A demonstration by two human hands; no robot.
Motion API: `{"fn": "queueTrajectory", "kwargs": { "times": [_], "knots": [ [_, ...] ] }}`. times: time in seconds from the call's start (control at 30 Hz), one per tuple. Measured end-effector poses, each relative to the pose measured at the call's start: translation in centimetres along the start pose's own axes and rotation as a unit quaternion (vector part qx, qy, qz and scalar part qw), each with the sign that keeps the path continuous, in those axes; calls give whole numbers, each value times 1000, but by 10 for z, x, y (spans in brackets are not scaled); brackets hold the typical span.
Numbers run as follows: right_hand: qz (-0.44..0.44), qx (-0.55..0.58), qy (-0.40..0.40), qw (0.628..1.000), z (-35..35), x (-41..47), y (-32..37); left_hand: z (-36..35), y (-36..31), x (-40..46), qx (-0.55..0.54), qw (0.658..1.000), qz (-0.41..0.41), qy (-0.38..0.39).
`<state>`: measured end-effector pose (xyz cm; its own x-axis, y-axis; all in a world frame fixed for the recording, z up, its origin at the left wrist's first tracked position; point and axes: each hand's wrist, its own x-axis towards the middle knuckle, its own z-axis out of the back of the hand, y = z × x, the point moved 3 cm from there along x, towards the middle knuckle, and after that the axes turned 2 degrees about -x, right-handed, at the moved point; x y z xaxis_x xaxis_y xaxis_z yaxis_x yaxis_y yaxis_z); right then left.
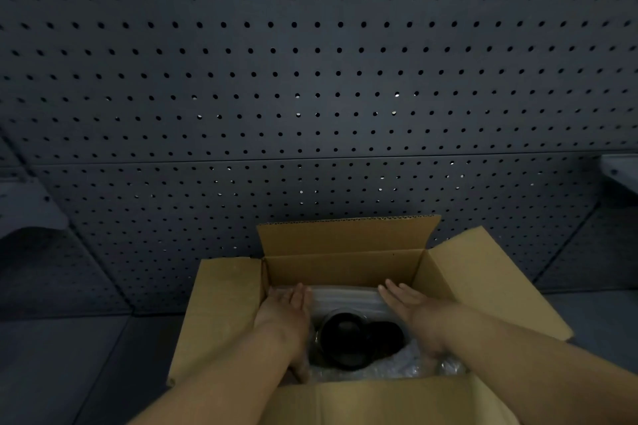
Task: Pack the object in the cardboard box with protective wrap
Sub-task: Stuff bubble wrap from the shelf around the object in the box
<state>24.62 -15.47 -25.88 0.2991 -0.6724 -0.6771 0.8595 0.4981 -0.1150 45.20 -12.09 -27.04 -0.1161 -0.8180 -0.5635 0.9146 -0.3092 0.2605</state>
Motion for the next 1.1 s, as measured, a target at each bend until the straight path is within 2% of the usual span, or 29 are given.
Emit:
{"fn": "queueTrajectory", "kwargs": {
  "times": [0.2, 0.4, 0.57, 0.73, 1.1],
  "knots": [
    [-18, -61, -60, 996, -18, 10, 3, -8, -9, -1, 12, 999, 33, 1],
    [-40, -54, -99, 993, -22, 15, 9, -16, -12, 5, -9, 999, 46, -7],
    [-25, -46, -46, 998, -17, 16, 6, -10, -7, 5, -35, 999, 25, 26],
    [7, 24, 30, 999, 7, 9, 1, 7, 2, 1, -51, 998, 5, 39],
    [-49, -9, -39, 998, -17, 24, 10, -12, -9, 3, 45, 998, 36, -19]
  ]
}}
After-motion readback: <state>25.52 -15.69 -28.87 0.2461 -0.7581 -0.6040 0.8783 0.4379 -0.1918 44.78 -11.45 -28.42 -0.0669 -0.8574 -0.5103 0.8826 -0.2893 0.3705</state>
